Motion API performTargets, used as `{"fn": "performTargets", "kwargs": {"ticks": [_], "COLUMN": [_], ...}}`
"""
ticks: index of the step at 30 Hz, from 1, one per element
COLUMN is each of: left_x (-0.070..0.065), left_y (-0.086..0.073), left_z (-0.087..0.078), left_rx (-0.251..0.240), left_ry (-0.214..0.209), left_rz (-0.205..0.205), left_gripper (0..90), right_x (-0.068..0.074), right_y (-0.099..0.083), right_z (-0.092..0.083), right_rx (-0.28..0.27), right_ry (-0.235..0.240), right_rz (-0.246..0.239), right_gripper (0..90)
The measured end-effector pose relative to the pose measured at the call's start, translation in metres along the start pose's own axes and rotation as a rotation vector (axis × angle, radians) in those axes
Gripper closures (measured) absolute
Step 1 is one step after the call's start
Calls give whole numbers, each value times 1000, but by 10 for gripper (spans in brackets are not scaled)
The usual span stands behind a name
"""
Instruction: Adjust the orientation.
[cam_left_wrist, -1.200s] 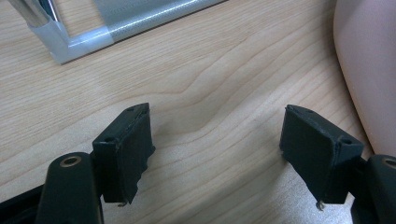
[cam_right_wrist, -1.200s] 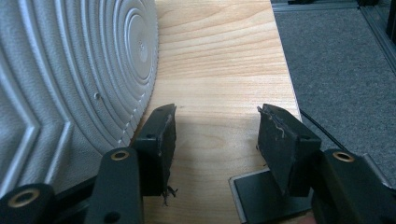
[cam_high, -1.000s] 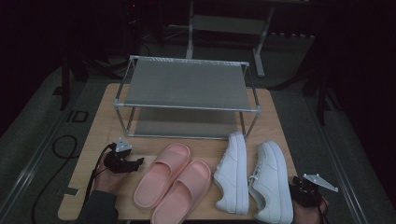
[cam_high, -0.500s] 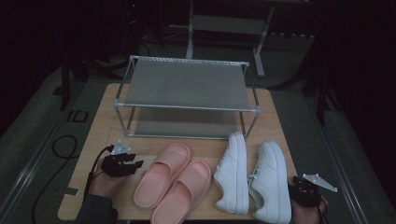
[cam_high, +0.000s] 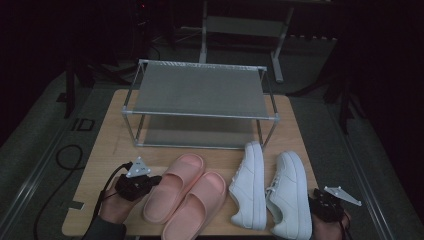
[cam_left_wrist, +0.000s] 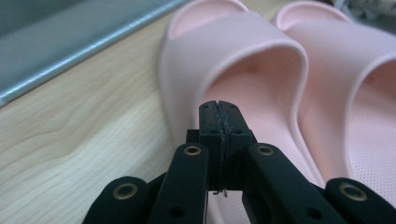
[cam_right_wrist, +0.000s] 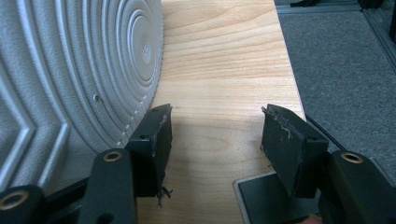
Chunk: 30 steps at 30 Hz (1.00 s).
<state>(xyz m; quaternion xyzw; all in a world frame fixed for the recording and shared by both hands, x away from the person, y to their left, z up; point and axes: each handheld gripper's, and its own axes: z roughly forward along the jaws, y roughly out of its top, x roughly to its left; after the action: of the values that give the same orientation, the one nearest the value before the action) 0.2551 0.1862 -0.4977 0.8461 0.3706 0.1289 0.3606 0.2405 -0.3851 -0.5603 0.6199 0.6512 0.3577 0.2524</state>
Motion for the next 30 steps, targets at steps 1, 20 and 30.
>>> {"fn": "performTargets", "kwargs": {"ticks": [1, 20, 30], "left_x": [-2, -6, 7], "left_y": [1, 3, -6], "left_z": [3, 40, 32], "left_rx": [6, 87, 84], "left_ry": [-3, 82, 152], "left_rz": [4, 12, -51], "left_gripper": [892, 894, 894], "right_x": [0, 0, 0], "right_y": [0, 0, 0], "right_z": [0, 0, 0], "right_rx": [0, -1, -2], "right_ry": [0, -1, 0], "right_rz": [0, 2, 4], "right_gripper": [421, 418, 417]}}
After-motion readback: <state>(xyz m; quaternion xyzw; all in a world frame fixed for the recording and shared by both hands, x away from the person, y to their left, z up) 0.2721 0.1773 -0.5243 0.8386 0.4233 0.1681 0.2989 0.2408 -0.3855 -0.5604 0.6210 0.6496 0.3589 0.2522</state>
